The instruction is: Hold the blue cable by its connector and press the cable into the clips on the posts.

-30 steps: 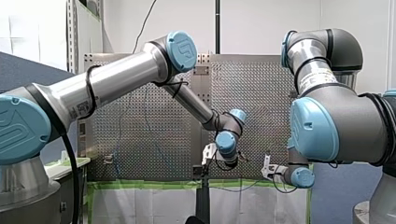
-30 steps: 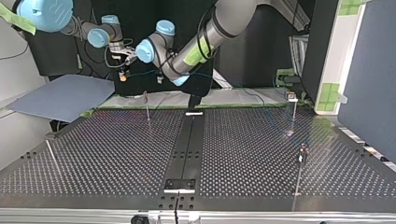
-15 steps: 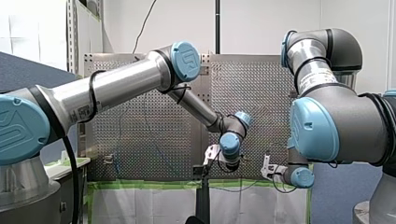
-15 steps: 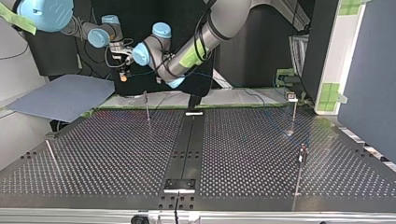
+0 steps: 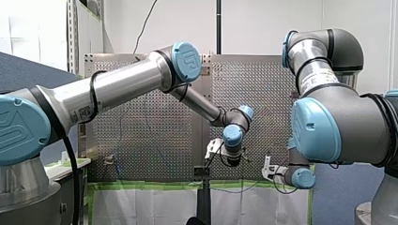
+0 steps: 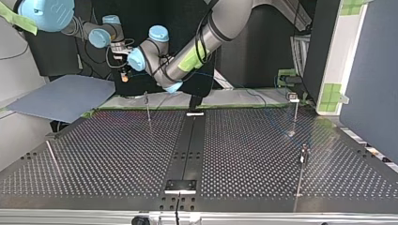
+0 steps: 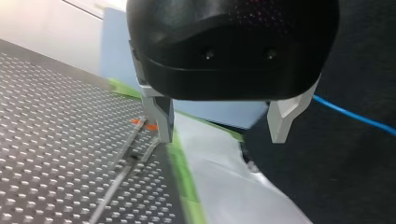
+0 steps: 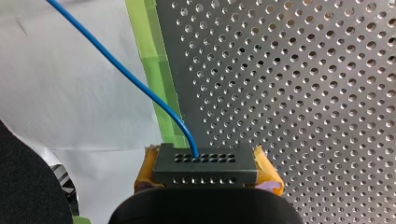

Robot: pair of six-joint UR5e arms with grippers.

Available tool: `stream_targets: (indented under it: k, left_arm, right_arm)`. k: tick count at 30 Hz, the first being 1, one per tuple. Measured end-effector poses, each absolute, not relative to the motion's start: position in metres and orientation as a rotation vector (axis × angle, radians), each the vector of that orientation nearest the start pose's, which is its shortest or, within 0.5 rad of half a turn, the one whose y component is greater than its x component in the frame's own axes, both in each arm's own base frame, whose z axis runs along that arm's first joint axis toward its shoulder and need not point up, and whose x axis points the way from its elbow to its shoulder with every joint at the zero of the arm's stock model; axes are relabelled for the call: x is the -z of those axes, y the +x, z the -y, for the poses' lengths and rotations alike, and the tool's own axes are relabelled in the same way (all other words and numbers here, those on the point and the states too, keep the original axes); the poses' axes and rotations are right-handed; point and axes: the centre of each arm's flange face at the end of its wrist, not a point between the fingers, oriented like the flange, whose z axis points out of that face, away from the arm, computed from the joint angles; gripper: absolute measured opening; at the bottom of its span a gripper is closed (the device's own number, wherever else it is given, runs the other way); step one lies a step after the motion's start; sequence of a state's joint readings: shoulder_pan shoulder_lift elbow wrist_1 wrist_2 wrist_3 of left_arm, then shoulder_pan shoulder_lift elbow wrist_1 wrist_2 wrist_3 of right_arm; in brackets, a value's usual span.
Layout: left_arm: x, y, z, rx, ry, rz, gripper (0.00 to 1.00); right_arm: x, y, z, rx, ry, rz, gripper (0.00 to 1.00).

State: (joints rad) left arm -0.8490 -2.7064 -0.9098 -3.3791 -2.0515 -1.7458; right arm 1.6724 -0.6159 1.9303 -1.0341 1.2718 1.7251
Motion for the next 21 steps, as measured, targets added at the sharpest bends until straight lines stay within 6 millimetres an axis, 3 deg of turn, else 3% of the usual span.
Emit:
stream_targets:
  k: [10,21]
  left_arm:
    - [-0.020,0.408,0.595,-0.045,0.543,-2.217,1.00]
    - [-0.036,0.411,0.599,0.004,0.585,-2.280,1.00]
  right_arm:
    - [0.094,0.214,0.491,-1.466,1.642,1.378,0.00]
    - [0.093,0.215,0.491,-1.467,1.644,1.376,0.00]
